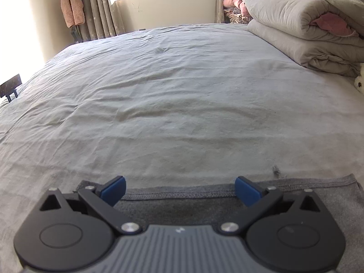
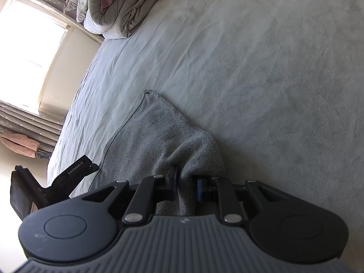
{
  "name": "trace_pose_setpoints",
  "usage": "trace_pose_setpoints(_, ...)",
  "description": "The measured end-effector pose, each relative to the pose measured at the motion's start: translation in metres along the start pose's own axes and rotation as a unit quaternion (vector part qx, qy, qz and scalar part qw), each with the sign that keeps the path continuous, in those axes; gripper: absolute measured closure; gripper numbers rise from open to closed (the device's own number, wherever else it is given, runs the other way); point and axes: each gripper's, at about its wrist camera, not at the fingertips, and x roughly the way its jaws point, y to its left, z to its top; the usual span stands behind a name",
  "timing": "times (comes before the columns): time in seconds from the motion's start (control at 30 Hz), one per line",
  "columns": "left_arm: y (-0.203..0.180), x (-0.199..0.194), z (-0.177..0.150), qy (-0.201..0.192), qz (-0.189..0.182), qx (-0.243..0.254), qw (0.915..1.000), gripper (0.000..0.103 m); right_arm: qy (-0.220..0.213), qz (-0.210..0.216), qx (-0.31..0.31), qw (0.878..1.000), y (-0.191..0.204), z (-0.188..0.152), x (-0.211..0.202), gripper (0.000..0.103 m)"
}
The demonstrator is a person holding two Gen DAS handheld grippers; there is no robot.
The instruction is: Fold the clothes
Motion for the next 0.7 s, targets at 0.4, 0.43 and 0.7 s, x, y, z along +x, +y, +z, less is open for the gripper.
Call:
trace_pose_setpoints(0.4,0.001,-0.066,-0.084,0.009,-0.017,0.023,0.9995,0.001,-0.01,-0.001,-0.017,1.0,0.003,-0.003,0.001,0.081)
trace_pose_setpoints(0.43,0.003,-0.071,-0.089,0.008,-0.018,0.023,0.9995,0.001,-0.011,-0.001,-0.019,1.0,0.004,-0.003,0.001,0.081)
trace_pose_setpoints(0.7,0.008,-0.101,-0.12,0.008,-0.018,0.026,0.9995,0.001,-0.017,-0.003,-0.031,0.999,0.004,-0.005,0.002,0.081)
